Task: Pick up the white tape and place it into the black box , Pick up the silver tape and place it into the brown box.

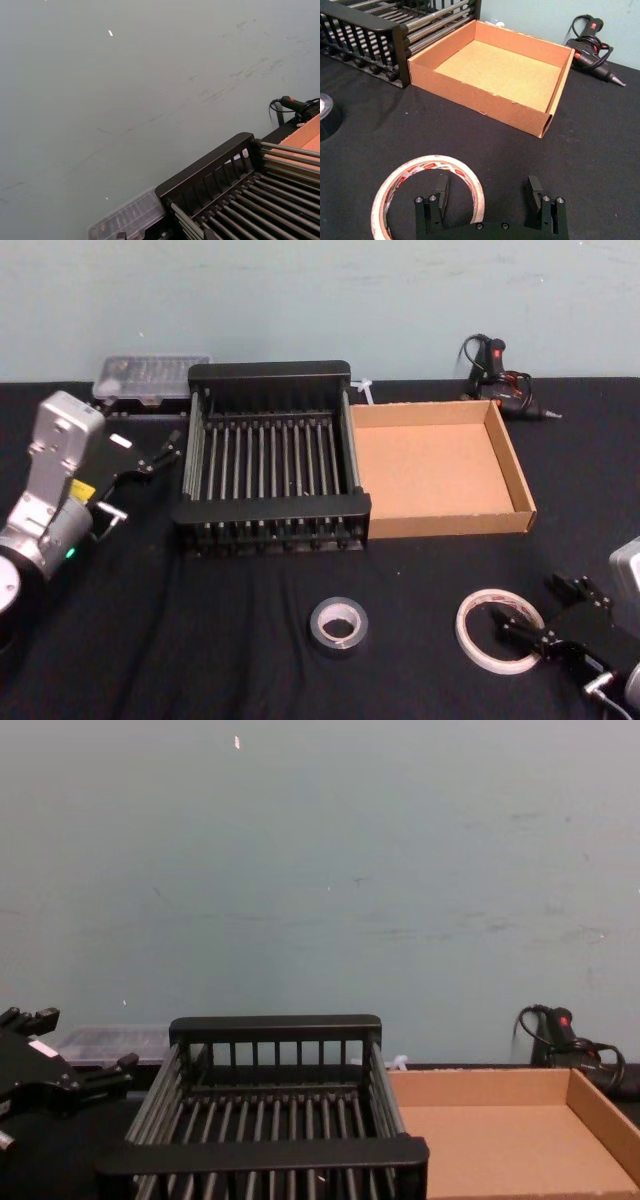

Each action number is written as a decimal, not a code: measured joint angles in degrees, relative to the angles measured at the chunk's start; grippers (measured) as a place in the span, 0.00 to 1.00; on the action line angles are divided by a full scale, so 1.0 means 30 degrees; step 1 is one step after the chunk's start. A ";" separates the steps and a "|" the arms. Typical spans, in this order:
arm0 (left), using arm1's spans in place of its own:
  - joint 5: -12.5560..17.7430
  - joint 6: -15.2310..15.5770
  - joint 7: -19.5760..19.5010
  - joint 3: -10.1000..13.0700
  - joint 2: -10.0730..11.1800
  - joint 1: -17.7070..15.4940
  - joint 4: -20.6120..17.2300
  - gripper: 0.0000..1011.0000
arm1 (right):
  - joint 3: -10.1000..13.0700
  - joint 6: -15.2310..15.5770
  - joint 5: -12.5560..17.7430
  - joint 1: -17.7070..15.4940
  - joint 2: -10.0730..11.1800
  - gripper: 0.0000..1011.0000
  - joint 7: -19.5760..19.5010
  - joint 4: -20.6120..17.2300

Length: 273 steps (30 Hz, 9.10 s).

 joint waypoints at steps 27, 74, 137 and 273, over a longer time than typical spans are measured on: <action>-0.0001 0.0000 -0.0001 0.0000 0.0000 0.0000 0.0000 0.99 | 0.0188 0.0166 -0.0387 0.0229 -0.0431 0.95 0.0325 0.0375; 0.0000 0.0000 -0.0001 -0.0001 0.0001 0.0000 0.0001 0.99 | 0.0392 0.0089 -0.0386 0.0095 -0.0559 0.09 0.0365 0.0297; 0.0000 0.0000 -0.0001 0.0000 0.0000 0.0000 0.0001 0.99 | 0.1864 0.0174 -0.2055 0.2709 -0.4042 0.09 0.1971 -0.0403; 0.0001 0.0000 0.0000 0.0000 0.0000 0.0001 0.0001 0.99 | -0.3566 0.0414 -0.5299 1.4949 -1.0875 0.95 0.2202 1.1959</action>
